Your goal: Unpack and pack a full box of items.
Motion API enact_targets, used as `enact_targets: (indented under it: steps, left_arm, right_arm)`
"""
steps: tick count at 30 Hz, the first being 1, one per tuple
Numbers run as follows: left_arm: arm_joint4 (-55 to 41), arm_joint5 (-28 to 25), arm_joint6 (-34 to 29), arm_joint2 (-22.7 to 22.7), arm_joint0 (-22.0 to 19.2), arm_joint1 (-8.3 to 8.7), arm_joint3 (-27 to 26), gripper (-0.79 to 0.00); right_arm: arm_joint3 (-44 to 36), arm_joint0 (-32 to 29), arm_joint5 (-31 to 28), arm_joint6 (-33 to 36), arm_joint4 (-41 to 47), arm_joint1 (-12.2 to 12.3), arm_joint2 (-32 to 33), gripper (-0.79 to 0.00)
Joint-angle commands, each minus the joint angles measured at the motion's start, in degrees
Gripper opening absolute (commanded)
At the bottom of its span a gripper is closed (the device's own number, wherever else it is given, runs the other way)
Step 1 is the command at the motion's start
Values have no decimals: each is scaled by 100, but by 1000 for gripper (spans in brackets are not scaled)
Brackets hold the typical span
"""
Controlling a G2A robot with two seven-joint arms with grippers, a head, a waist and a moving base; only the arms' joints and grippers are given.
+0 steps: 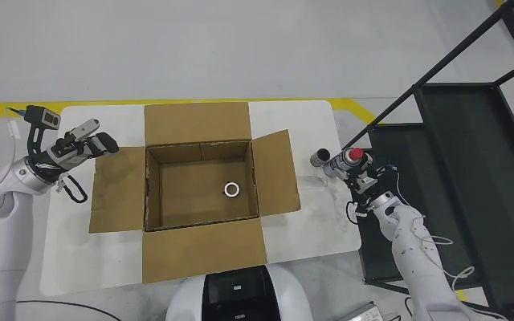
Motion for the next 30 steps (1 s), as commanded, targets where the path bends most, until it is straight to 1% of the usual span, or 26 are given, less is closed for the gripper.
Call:
enact_targets:
  steps: [1, 7, 12, 13, 14, 15, 16, 30]
  left_arm:
    - [0, 0, 0, 0, 0, 0, 0, 0]
    - [0, 0, 0, 0, 0, 0, 0, 0]
    - [0, 0, 0, 0, 0, 0, 0, 0]
    - [0, 0, 0, 0, 0, 0, 0, 0]
    - [0, 0, 0, 0, 0, 0, 0, 0]
    - [0, 0, 0, 0, 0, 0, 0, 0]
    - [0, 0, 0, 0, 0, 0, 0, 0]
    - [0, 0, 0, 0, 0, 0, 0, 0]
  right_arm:
    - [167, 133, 48, -19, -4, -3, -49, 0]
    - [606, 471, 94, -81, -7, -25, -249, 0]
    - [830, 624, 124, -201, -20, -54, -432, 0]
    - [864, 641, 142, -234, -23, -59, -464, -339]
    - [892, 656, 146, -277, -18, -64, -492, -511]
    - [928, 670, 141, -322, 7, -68, -511, -705]
    - [958, 684, 138, -365, 21, -71, -530, -785]
    - [1214, 793, -25, -808, 295, -51, -617, -785]
